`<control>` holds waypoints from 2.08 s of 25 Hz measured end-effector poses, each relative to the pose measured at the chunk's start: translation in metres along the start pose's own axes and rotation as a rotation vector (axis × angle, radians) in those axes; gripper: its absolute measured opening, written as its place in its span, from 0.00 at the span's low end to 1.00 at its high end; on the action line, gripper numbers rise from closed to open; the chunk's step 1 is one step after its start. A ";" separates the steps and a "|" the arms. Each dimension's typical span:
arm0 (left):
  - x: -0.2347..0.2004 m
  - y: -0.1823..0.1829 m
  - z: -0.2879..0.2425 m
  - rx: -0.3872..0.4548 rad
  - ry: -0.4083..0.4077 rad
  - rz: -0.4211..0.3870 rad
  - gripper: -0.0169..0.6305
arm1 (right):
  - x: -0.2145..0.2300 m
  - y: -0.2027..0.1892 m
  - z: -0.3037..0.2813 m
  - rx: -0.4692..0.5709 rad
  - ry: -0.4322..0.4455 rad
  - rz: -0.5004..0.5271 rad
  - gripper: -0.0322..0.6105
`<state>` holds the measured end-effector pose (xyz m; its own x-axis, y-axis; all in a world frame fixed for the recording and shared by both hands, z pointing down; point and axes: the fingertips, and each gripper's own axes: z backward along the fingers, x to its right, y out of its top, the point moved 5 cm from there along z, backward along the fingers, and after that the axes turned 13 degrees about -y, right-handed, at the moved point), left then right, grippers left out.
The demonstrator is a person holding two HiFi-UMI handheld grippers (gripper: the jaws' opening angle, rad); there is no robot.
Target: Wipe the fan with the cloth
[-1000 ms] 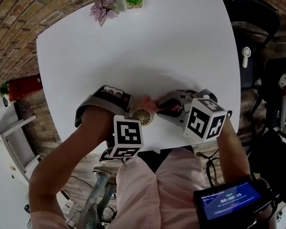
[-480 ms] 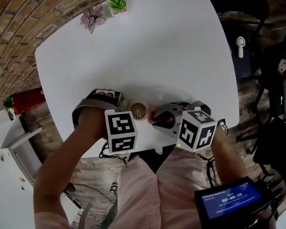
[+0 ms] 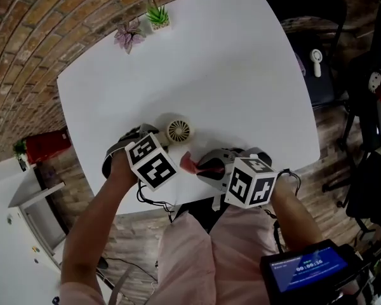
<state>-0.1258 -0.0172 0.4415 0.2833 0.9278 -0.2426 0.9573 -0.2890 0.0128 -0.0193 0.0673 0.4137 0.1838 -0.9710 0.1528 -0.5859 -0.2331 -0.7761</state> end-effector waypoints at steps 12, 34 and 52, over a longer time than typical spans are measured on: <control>0.007 -0.050 0.017 0.287 -0.078 0.028 0.60 | -0.020 0.010 0.038 -0.019 -0.145 -0.015 0.11; 0.082 0.026 -0.008 0.393 -0.437 -0.118 0.63 | -0.011 -0.009 0.083 -0.062 -0.297 -0.068 0.11; 0.060 0.039 0.071 0.594 -0.124 -0.270 0.62 | 0.020 -0.005 0.088 -0.092 -0.275 -0.043 0.11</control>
<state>-0.0753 0.0102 0.3589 -0.0050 0.9622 -0.2722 0.7886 -0.1636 -0.5927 0.0570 0.0537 0.3673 0.4102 -0.9120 0.0030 -0.6399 -0.2902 -0.7115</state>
